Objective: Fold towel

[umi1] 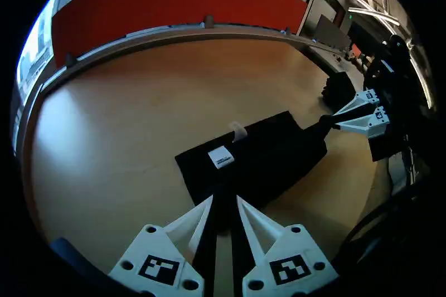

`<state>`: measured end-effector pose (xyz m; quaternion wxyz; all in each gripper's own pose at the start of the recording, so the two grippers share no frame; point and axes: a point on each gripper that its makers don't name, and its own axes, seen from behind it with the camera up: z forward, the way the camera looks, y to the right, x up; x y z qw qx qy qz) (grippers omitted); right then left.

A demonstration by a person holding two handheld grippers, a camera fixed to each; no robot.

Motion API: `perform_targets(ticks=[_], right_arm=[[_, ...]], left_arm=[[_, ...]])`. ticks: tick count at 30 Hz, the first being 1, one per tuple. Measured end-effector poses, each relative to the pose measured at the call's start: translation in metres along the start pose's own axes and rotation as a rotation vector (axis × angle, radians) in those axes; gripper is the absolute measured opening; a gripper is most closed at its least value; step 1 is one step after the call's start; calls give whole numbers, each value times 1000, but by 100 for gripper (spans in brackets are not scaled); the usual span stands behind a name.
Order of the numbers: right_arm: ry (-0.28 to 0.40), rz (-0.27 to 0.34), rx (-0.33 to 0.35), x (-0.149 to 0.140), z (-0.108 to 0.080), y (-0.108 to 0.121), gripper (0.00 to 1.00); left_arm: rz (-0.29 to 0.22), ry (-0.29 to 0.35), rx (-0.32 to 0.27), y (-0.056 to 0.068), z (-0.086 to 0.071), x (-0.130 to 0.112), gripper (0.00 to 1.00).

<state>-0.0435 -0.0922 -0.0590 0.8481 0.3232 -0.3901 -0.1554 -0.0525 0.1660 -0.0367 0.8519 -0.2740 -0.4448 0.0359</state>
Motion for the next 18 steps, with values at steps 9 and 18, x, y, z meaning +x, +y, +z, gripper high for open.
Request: perform_targets(ticks=[9, 18], right_arm=[[-18, 39, 1, -6, 24, 5, 13], [-53, 73, -12, -15, 45, 15, 13]], left_arm=[[15, -30, 15, -11, 23, -6, 14], [0, -37, 27, -22, 49, -7, 17]])
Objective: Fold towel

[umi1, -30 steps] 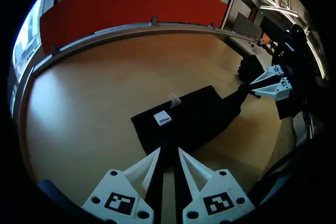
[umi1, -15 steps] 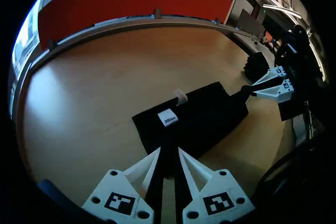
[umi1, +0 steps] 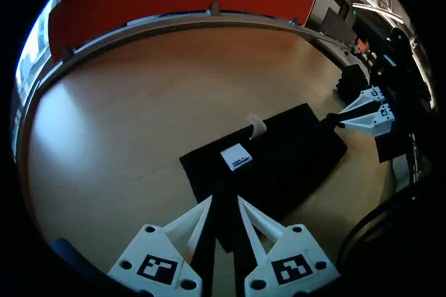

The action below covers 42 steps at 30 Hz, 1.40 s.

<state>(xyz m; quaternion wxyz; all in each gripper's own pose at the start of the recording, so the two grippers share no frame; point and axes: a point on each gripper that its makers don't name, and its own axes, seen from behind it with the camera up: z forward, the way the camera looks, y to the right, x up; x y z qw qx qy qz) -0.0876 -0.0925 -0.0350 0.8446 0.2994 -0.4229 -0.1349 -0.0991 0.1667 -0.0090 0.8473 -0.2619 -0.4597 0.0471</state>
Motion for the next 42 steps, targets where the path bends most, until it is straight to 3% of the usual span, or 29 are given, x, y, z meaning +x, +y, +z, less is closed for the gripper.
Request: perform_targets(ticks=[2, 6, 14, 16, 18, 20, 22, 24, 26, 32, 34, 42], right_arm=[[-5, 5, -7, -2, 4, 2, 13], [-13, 12, -16, -4, 11, 5, 13], [-17, 24, -52, -5, 20, 14, 22], [-16, 23, -62, -6, 22, 17, 27], [-17, 21, -72, -6, 23, 19, 33], [-16, 23, -76, -5, 25, 21, 39], [-13, 29, -81, -4, 26, 23, 50], [-10, 39, -88, -3, 27, 26, 63], [-5, 43, -99, -3, 27, 30, 69], [2, 54, -145, 0, 28, 44, 96], [7, 58, -158, 2, 28, 48, 100], [28, 51, -187, 12, 26, 58, 100]], left_arm=[[0, 1, 4, -2, 4, 1, 26], [5, 7, 23, -7, 10, 2, 33], [34, 1, 52, -14, 17, 1, 41], [41, 1, 61, -16, 18, 1, 55], [48, 2, 69, -17, 20, 2, 63], [57, 0, 79, -20, 21, 2, 64], [66, -2, 89, -22, 21, 2, 79], [76, -5, 98, -24, 22, 2, 84], [81, -5, 108, -27, 22, 3, 90], [77, -1, 151, -38, 22, 7, 99], [73, 1, 165, -42, 22, 9, 99], [62, 15, 188, -51, 21, 20, 99]])
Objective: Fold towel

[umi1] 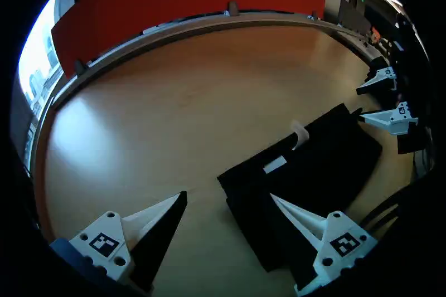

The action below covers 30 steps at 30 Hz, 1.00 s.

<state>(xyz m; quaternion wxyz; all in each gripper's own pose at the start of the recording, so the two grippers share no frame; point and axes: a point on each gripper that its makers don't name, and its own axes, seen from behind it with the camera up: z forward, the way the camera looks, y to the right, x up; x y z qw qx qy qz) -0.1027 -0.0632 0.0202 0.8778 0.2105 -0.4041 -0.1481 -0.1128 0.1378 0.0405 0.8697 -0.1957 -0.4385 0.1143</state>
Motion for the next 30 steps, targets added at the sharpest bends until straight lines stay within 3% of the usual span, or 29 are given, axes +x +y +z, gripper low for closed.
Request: perform_targets(ticks=[15, 30], right_arm=[[35, -16, -10, 9, -8, 2, 100], [53, 0, 1, -7, -43, -18, 100]], left_arm=[[-35, 10, 25, -9, -10, -1, 99], [-69, 12, 23, 6, -38, -30, 99]])
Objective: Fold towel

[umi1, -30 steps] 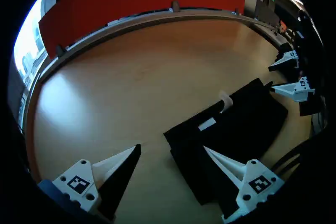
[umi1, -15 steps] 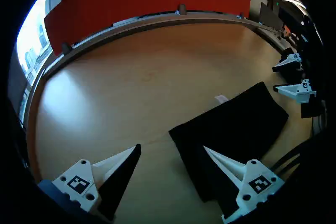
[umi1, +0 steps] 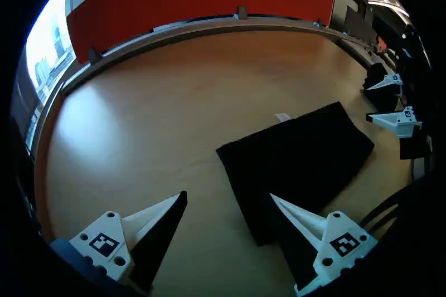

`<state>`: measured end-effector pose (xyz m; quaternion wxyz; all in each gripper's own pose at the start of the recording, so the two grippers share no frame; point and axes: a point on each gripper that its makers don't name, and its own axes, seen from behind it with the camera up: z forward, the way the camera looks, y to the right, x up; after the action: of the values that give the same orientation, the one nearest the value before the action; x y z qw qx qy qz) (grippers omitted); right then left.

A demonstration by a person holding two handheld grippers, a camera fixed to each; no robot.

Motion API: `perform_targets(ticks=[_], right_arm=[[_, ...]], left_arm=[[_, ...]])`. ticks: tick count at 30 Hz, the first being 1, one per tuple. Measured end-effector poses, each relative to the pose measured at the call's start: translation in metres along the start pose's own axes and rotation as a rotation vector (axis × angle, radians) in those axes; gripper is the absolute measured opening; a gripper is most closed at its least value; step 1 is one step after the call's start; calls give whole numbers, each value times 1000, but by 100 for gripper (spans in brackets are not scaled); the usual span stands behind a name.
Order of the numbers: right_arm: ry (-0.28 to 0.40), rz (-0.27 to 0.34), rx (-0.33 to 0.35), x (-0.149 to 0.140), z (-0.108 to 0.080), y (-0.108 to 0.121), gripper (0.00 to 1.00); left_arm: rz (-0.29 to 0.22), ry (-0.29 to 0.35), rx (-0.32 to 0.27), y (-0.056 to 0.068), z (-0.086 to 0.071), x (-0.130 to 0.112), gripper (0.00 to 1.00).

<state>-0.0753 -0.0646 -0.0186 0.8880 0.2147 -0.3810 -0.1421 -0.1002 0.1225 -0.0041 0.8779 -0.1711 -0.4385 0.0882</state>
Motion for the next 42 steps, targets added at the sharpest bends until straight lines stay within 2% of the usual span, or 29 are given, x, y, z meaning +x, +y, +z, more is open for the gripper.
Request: perform_targets(ticks=[9, 15, 24, 42], right_arm=[[-10, 31, -6, -28, -27, -13, 100], [-15, 47, -14, -40, -38, -15, 100], [-4, 38, -6, -40, -41, -17, 100], [-2, -40, 83, -39, -30, -35, 100]], left_arm=[[-37, 1, 11, 5, -22, -26, 99], [-61, 3, 8, 7, -30, -36, 99], [-70, 20, 26, 7, -38, -39, 99], [-157, 43, 98, -8, -68, -66, 99]])
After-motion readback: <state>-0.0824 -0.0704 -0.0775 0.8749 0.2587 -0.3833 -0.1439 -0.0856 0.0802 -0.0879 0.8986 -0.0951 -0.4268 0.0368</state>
